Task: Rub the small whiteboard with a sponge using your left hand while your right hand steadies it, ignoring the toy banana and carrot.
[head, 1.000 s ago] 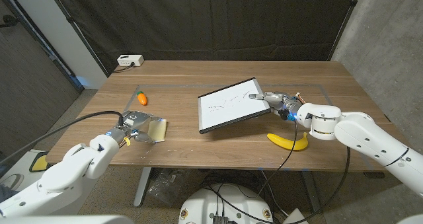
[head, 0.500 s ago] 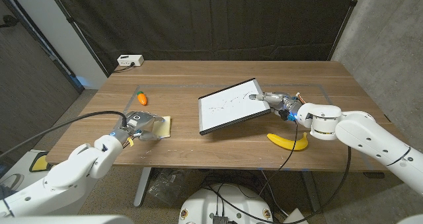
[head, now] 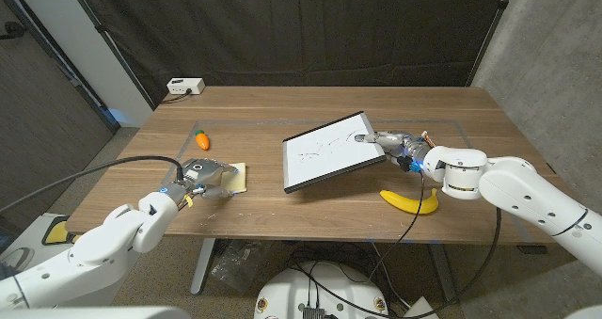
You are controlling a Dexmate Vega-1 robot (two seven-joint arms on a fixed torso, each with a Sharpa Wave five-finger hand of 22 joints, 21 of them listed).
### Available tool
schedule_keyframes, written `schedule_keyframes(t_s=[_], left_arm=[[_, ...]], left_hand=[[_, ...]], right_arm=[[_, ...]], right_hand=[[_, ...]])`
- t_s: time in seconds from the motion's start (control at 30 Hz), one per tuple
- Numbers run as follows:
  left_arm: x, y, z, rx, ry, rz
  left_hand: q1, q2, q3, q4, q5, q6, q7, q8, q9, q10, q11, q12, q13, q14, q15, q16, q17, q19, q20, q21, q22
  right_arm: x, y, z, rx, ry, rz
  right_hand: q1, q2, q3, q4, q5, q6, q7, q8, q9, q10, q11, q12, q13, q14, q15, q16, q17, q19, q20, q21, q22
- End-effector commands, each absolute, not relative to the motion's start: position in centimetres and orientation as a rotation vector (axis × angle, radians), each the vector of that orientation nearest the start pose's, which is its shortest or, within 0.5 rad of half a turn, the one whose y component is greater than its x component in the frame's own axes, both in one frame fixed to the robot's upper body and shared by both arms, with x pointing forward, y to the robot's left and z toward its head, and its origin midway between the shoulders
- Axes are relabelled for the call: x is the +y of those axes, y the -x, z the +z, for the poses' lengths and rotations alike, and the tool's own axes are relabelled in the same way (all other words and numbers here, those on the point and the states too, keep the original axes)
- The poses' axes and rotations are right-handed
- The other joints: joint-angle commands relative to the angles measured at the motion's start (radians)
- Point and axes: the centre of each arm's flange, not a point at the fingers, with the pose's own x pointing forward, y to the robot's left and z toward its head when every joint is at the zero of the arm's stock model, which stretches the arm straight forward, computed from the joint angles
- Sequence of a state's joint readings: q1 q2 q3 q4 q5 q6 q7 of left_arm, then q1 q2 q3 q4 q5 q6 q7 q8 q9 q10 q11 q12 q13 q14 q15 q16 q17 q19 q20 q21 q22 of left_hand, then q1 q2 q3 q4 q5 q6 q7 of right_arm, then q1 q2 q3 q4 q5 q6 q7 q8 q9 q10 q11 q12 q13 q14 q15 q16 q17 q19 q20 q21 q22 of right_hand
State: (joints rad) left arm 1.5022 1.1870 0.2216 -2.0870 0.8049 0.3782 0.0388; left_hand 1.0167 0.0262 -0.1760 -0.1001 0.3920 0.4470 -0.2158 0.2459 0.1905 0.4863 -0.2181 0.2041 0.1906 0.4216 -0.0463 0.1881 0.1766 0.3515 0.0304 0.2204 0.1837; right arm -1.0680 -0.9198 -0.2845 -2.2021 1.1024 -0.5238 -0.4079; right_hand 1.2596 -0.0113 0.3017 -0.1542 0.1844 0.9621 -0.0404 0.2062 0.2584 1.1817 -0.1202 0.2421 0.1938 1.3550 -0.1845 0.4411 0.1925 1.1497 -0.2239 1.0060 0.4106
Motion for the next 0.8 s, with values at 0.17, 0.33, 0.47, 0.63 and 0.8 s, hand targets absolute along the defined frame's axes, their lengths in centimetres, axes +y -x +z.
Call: schedule_keyframes(t_s=[0.17, 0.33, 0.47, 0.63, 0.8], left_arm=[[32.6, -51.0, -12.2, -0.35, -1.835, 0.034], [32.4, -52.0, -12.7, -0.349, -1.793, 0.015], [32.1, -52.4, -12.8, -0.363, -1.761, 0.018], [32.2, -52.6, -12.4, -0.388, -1.735, 0.048], [32.3, -52.3, -11.1, -0.428, -1.728, 0.095]], left_hand=[[0.034, 0.017, -0.012, 0.001, -0.008, 0.154, -0.002, 0.044, 0.003, 0.148, 0.001, 0.016, -0.001, 0.044, -0.146, 0.01, 0.002, -0.01, -0.015, -0.005, 0.005], [0.086, 0.05, -0.012, -0.005, -0.027, 0.319, -0.003, 0.075, 0.0, 0.296, 0.0, 0.012, -0.003, 0.109, -0.153, 0.01, 0.0, -0.002, -0.047, -0.003, 0.004], [0.157, 0.104, 0.005, -0.014, -0.067, 0.485, -0.001, 0.079, -0.013, 0.47, 0.0, 0.011, -0.005, 0.205, -0.157, 0.013, 0.0, 0.014, -0.075, -0.002, 0.001], [0.213, 0.132, 0.025, -0.019, -0.109, 0.613, 0.003, 0.078, -0.013, 0.576, 0.001, 0.003, -0.005, 0.297, -0.163, 0.015, 0.0, 0.049, -0.1, 0.005, 0.0], [0.214, 0.131, 0.025, -0.017, -0.114, 0.619, 0.003, 0.075, -0.013, 0.578, 0.001, 0.0, -0.005, 0.309, -0.161, 0.015, 0.0, 0.057, -0.102, 0.007, 0.0]], right_arm=[[-21.8, -50.5, -1.9, -0.088, 0.092, 0.303], [-21.9, -50.3, -1.6, -0.084, 0.097, 0.294], [-21.9, -50.3, -1.4, -0.084, 0.104, 0.291], [-21.8, -50.3, -1.3, -0.084, 0.104, 0.289], [-21.7, -50.3, -1.4, -0.086, 0.101, 0.287]], right_hand=[[0.112, 0.105, 0.008, -0.002, 0.005, 0.004, -0.001, -0.002, 0.006, 0.007, -0.001, 0.0, 0.002, 0.05, -0.047, 0.008, 0.006, -0.009, -0.005, 0.008, 0.006], [0.112, 0.106, 0.009, -0.002, 0.005, 0.006, -0.001, -0.001, 0.006, 0.006, -0.004, -0.001, 0.002, 0.049, -0.047, 0.008, 0.006, -0.011, -0.005, 0.011, 0.008], [0.112, 0.105, 0.009, -0.002, 0.005, 0.006, 0.001, -0.001, 0.005, 0.005, -0.002, -0.002, 0.002, 0.049, -0.047, 0.009, 0.006, -0.013, -0.005, 0.012, 0.008], [0.112, 0.106, 0.01, -0.002, 0.005, 0.005, 0.0, -0.001, 0.006, 0.005, -0.004, -0.002, 0.002, 0.048, -0.046, 0.009, 0.005, -0.014, -0.005, 0.013, 0.008], [0.111, 0.107, 0.01, -0.002, 0.005, 0.004, -0.001, -0.001, 0.006, 0.006, -0.004, -0.002, 0.002, 0.048, -0.046, 0.009, 0.006, -0.015, -0.005, 0.015, 0.009]])
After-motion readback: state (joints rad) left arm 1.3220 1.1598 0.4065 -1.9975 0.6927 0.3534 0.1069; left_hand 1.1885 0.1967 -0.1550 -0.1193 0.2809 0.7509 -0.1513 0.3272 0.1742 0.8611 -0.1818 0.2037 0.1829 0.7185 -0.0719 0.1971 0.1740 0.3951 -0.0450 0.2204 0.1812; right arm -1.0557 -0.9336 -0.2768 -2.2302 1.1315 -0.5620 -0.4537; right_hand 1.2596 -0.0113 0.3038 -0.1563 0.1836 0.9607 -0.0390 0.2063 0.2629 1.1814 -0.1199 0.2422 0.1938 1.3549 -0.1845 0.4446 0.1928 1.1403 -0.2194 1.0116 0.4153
